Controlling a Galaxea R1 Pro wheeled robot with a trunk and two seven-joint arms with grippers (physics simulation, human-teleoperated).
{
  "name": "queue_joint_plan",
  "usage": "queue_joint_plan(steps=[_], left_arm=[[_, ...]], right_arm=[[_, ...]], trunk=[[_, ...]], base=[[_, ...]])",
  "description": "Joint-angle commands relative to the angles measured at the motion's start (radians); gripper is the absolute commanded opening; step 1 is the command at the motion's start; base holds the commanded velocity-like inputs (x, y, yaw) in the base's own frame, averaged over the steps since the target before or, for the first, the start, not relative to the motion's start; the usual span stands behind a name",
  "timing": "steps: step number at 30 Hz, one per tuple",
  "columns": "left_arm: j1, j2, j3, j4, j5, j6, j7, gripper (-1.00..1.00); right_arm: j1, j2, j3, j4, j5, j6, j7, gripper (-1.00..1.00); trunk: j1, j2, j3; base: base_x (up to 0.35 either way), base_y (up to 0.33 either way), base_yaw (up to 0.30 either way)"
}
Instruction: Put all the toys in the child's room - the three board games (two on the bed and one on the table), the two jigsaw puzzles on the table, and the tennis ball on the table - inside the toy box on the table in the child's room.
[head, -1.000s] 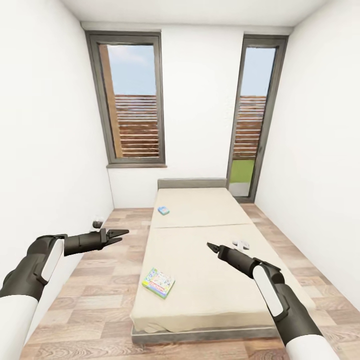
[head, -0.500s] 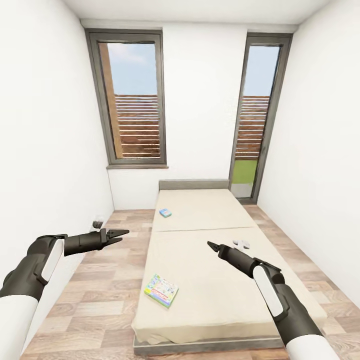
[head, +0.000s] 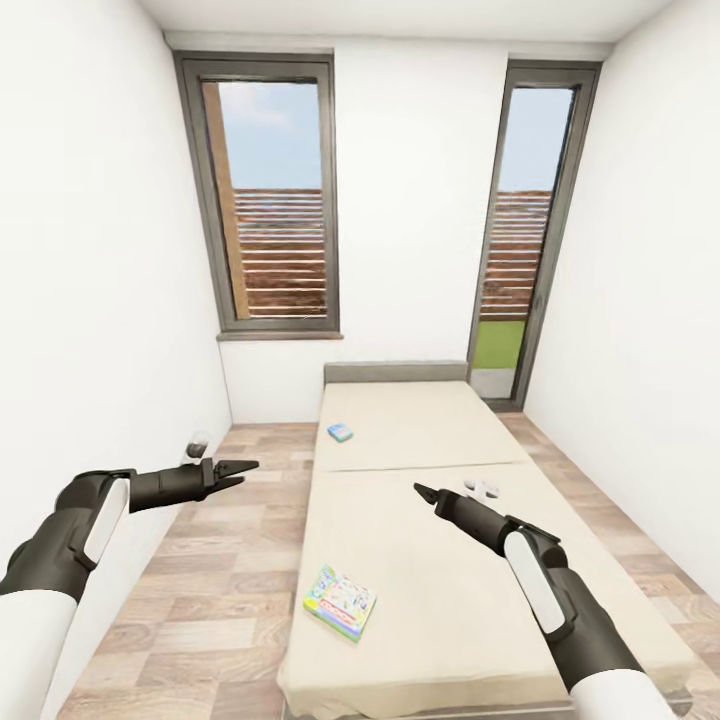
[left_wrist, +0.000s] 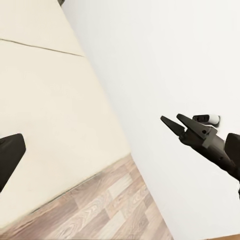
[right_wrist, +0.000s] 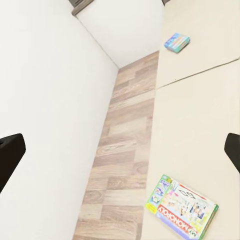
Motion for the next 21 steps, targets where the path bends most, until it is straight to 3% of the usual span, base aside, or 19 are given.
queue_joint_plan(steps=[1, 4, 7, 10, 13, 15, 20, 21], left_arm=[[0.0, -0.001, 0.001, 0.001, -0.003, 0.004, -0.001, 1.0], [-0.002, -0.002, 0.001, 0.013, -0.013, -0.002, 0.026, 1.0], [-0.005, -0.005, 0.003, 0.028, -0.043, -0.021, 0.125, 1.0], [-0.01, -0.025, 0.005, 0.055, -0.072, -0.066, 0.299, 1.0], [-0.013, -0.056, 0.005, 0.083, -0.082, -0.113, 0.463, 1.0], [-0.013, -0.077, 0.005, 0.116, -0.087, -0.158, 0.638, 1.0], [-0.013, -0.091, 0.005, 0.184, -0.089, -0.246, 0.889, 1.0], [-0.013, -0.093, 0.005, 0.195, -0.09, -0.259, 0.914, 1.0]], right_arm=[[0.0, 0.001, 0.001, -0.001, -0.002, 0.004, 0.0, 1.0], [0.0, 0.008, 0.005, 0.006, -0.001, 0.003, -0.019, 1.0], [-0.001, 0.014, 0.008, 0.051, -0.001, 0.009, -0.117, 1.0], [-0.002, 0.03, 0.01, 0.126, -0.003, 0.014, -0.285, 1.0], [-0.005, 0.05, 0.01, 0.167, -0.003, 0.016, -0.406, 1.0], [-0.012, 0.073, 0.012, 0.185, -0.003, 0.019, -0.492, 1.0], [-0.025, 0.113, 0.045, 0.2, -0.001, 0.035, -0.592, 1.0], [-0.029, 0.116, 0.051, 0.203, -0.001, 0.037, -0.605, 1.0]], trunk=[[0.001, -0.001, 0.0], [0.001, -0.001, 0.0], [0.001, -0.001, 0.0], [0.001, -0.001, 0.0], [0.001, -0.001, 0.0], [0.001, -0.001, 0.0], [0.001, -0.001, 0.0], [0.001, -0.001, 0.0]], base=[[0.209, 0.117, 0.0], [0.213, 0.054, 0.0], [0.214, 0.018, 0.0], [0.215, 0.006, 0.0], [0.215, 0.002, 0.0], [0.215, 0.001, 0.0], [0.217, 0.0, 0.0], [0.225, 0.0, 0.0]])
